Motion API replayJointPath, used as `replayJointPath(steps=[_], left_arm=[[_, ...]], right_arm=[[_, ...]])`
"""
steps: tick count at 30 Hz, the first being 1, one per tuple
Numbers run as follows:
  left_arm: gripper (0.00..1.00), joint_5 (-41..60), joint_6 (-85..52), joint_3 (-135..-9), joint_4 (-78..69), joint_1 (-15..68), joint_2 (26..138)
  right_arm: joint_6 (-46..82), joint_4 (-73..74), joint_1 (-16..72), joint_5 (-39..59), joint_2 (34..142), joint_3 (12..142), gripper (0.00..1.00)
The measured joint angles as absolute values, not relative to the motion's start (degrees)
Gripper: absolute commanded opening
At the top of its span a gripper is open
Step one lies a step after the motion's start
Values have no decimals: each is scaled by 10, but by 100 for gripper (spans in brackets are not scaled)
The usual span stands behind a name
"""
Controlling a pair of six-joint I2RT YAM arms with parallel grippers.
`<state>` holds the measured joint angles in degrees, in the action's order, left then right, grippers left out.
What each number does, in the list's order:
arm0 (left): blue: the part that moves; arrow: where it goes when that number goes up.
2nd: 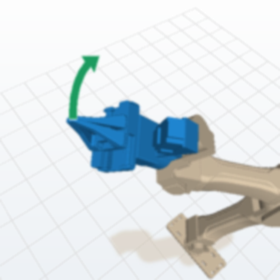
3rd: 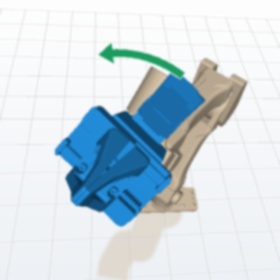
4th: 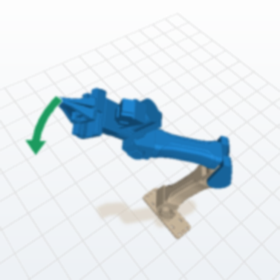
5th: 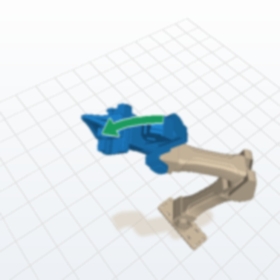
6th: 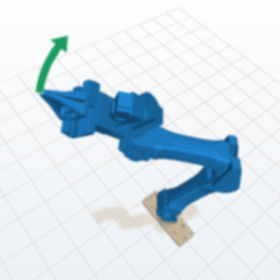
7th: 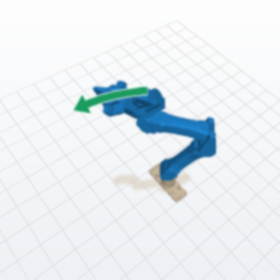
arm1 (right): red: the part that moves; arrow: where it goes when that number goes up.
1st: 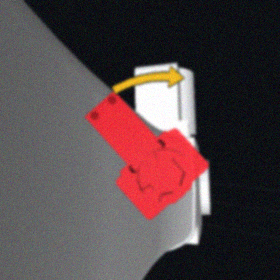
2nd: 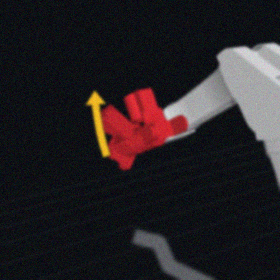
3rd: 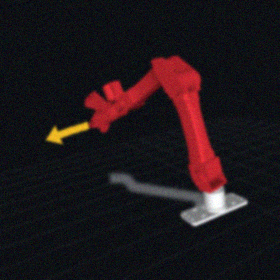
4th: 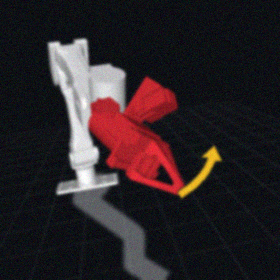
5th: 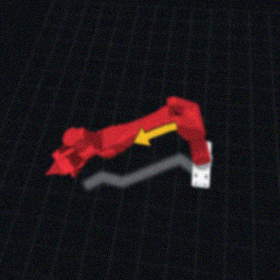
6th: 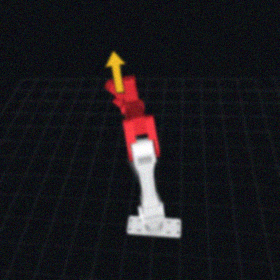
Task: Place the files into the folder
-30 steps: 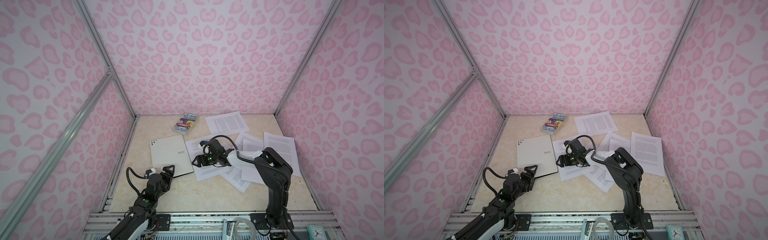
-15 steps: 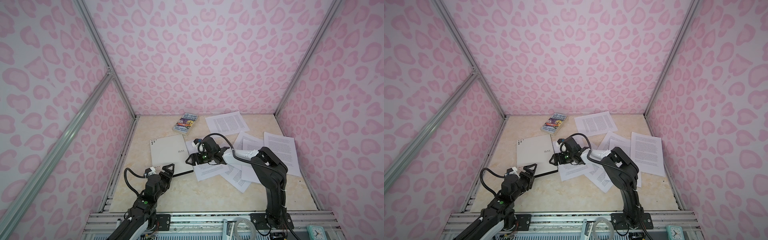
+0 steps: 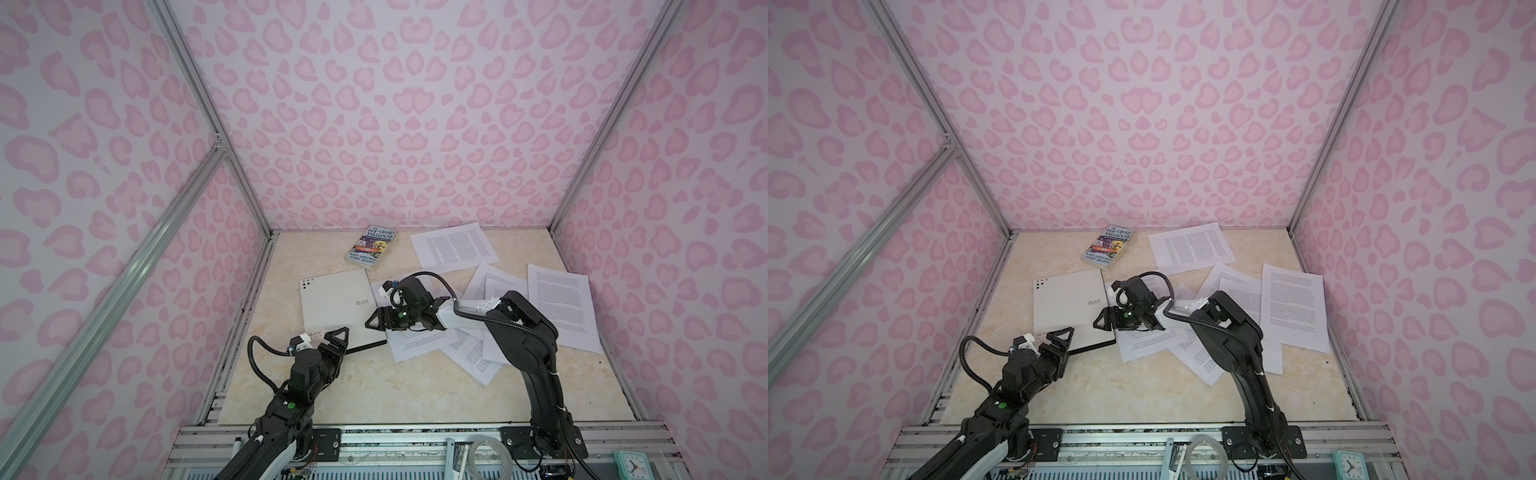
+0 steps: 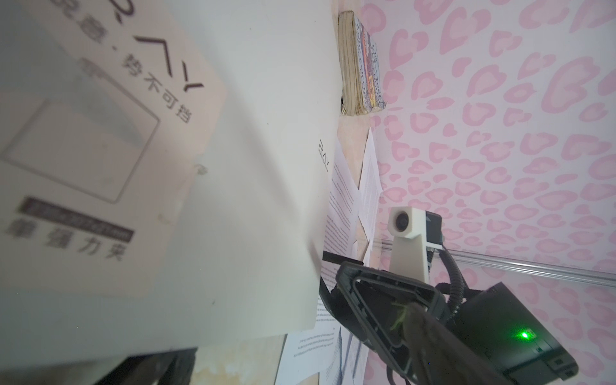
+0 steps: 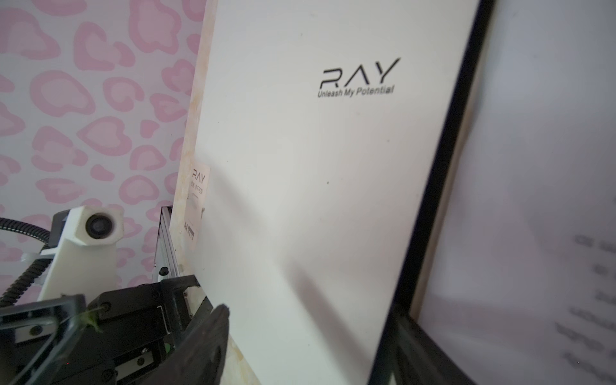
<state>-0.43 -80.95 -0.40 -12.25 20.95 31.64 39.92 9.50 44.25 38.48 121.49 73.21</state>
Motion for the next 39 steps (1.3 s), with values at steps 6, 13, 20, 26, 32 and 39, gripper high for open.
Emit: replayJointPath(steps=[6, 13, 20, 26, 32, 39], left_arm=[[96, -4, -809, -4, -122, 209, 317], [96, -4, -807, -4, -118, 209, 313], [96, -5, -782, -6, -30, 209, 255], [96, -8, -761, -20, 33, 209, 144], [96, -8, -720, -34, 80, 209, 69], [96, -2, -686, -60, 151, 209, 39]], right_arm=[[422, 123, 441, 392, 1227, 735, 58], [457, 153, 430, 391, 1246, 734, 24], [510, 227, 419, 391, 1229, 674, 0], [554, 295, 425, 377, 1209, 615, 0], [580, 350, 431, 370, 1182, 569, 0], [593, 380, 426, 360, 1152, 518, 0]])
